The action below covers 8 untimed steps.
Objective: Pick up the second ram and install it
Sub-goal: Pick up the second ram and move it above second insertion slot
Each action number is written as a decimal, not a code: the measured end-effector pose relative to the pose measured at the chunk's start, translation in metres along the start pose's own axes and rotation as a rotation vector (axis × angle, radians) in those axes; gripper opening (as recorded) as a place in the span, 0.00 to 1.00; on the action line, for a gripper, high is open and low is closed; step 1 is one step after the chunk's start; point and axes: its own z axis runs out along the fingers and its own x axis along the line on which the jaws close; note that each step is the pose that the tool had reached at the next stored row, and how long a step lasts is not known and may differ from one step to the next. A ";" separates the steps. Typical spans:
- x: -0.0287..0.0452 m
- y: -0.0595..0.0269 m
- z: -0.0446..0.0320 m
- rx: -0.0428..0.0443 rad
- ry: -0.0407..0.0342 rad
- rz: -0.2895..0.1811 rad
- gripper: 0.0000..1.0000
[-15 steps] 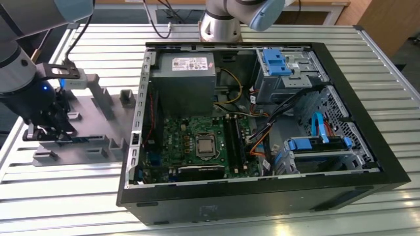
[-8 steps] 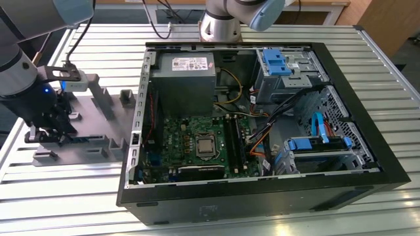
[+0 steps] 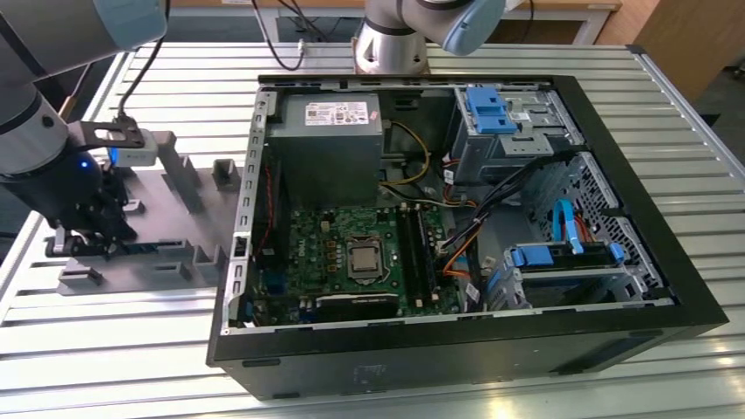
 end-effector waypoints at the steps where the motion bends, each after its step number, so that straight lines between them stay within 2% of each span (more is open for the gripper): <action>1: 0.0001 0.0001 0.0005 0.0000 0.0000 0.000 0.32; 7: 0.0004 0.0004 0.0032 0.0000 0.0000 0.000 0.30; 8: 0.0004 0.0005 0.0035 0.0000 0.0000 0.000 0.24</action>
